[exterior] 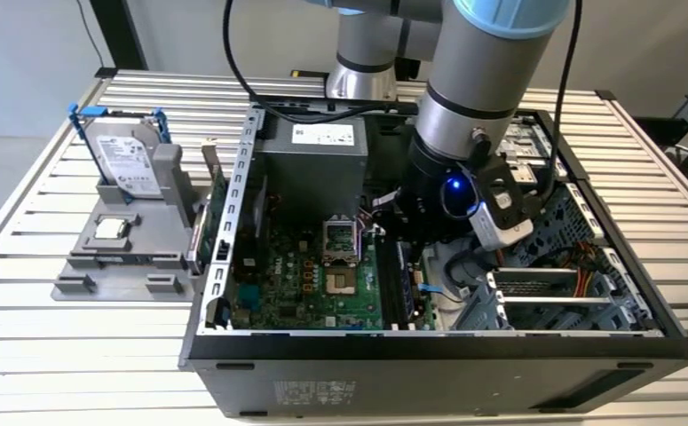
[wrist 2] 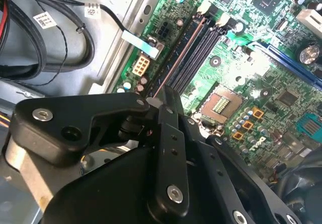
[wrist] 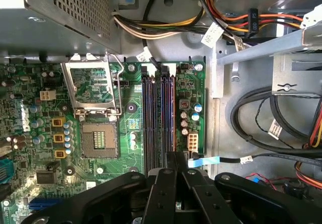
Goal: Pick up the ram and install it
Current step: 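Press down the ram until it locks into place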
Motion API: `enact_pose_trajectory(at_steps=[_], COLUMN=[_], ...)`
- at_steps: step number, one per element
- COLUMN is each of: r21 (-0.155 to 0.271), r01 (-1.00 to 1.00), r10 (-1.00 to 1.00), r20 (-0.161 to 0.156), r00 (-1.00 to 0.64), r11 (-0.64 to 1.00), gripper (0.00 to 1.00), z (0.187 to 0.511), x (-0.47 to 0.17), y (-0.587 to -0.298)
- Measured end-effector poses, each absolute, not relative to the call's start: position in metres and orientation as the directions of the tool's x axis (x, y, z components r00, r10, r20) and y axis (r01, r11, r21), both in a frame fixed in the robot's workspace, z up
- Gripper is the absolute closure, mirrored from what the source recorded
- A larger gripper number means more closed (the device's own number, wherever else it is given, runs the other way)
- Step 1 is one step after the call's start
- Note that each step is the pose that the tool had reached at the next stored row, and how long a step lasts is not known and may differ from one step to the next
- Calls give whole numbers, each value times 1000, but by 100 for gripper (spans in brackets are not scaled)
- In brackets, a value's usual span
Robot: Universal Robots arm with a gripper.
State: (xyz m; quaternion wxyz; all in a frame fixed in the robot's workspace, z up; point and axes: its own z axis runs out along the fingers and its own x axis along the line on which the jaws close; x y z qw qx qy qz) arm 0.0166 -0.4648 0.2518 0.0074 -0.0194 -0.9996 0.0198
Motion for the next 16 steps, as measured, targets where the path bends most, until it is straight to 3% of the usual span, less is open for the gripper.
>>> enact_pose_trajectory(at_steps=[16], r21=[-40], r01=[39], r10=[39], r20=[14], r00=[-999], r11=[998], gripper=[100], z=[252], x=[17], y=[-465])
